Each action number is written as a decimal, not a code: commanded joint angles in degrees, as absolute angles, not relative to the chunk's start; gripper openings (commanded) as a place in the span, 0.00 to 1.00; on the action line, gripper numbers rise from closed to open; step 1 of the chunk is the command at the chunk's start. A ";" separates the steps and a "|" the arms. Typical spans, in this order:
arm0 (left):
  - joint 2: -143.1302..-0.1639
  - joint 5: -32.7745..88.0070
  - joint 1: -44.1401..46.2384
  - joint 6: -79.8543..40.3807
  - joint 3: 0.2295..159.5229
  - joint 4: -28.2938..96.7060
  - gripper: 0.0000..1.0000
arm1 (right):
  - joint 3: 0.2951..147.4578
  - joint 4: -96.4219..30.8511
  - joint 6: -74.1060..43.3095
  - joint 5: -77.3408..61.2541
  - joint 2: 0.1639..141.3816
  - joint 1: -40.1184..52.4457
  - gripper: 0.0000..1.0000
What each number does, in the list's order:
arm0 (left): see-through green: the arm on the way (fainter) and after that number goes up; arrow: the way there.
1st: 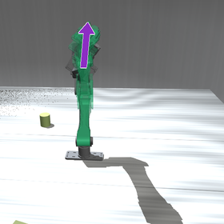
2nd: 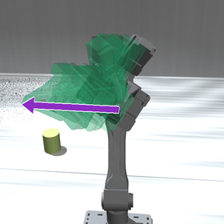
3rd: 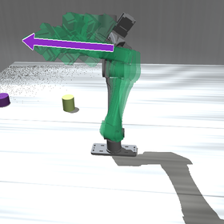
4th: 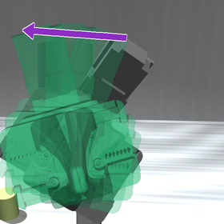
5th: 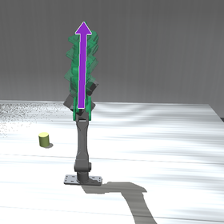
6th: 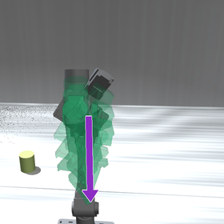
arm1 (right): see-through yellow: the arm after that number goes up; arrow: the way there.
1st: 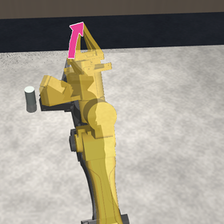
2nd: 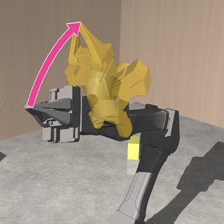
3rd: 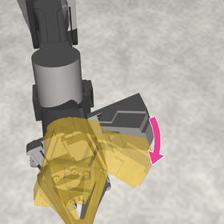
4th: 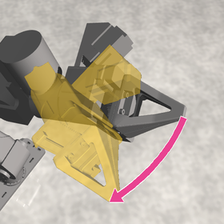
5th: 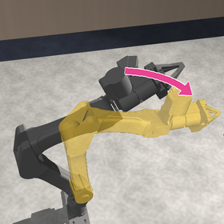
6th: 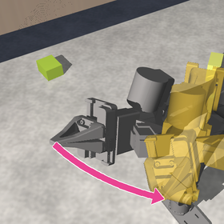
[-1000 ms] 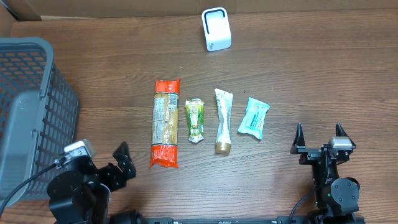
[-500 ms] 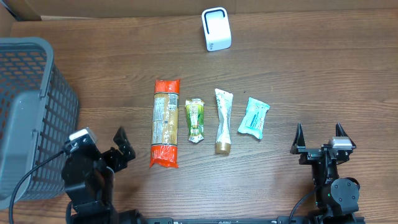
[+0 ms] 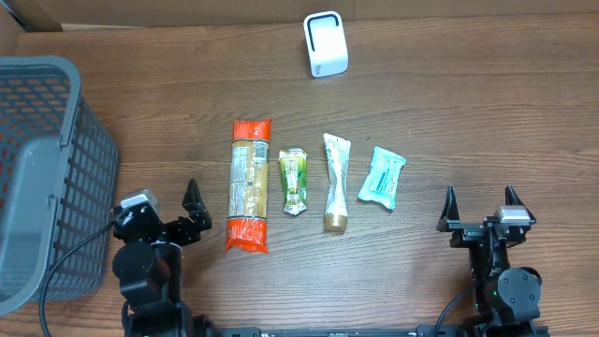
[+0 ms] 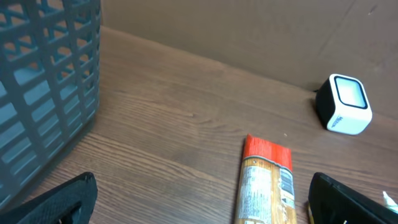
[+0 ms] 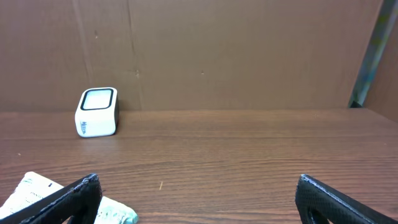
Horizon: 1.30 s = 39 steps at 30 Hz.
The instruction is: Scan the item barcode
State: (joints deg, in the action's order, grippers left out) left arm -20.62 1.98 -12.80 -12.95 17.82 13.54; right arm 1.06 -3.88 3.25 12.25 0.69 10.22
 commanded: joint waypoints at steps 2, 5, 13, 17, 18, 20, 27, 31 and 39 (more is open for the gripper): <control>-20.05 2.37 -13.10 -11.70 13.65 11.53 1.00 | 0.47 -3.49 3.46 12.32 0.27 10.55 1.00; -20.05 2.81 -13.10 -10.28 10.46 10.59 1.00 | 0.47 -3.49 3.46 12.32 0.27 10.55 1.00; -20.08 -1.43 -13.13 -11.40 3.60 8.25 0.99 | 0.47 -3.49 3.46 12.32 0.27 10.55 1.00; -20.08 -6.81 -13.17 -15.11 3.25 8.80 1.00 | 0.47 -3.49 3.46 12.32 0.27 10.55 1.00; -20.08 -8.56 -13.17 -15.88 3.25 9.56 1.00 | 0.47 -3.49 3.46 12.32 0.27 10.55 1.00; -20.21 -10.68 -13.17 -16.27 3.25 10.70 1.00 | 0.47 -3.49 3.46 12.32 0.27 10.55 1.00; -20.91 -10.68 -13.17 -13.50 3.27 10.48 1.00 | 0.47 -3.49 3.46 12.32 0.27 10.55 1.00; -20.91 -10.68 -13.17 -13.50 3.25 10.50 1.00 | 0.47 -3.49 3.46 12.32 0.27 10.55 1.00; -20.91 -10.68 -13.17 -13.50 3.25 10.48 1.00 | 0.47 -3.49 3.46 12.32 0.27 10.55 1.00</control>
State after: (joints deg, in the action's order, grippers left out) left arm -20.80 -9.30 -12.80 -14.46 3.29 10.50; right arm 1.06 -3.92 3.22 12.25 0.69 10.22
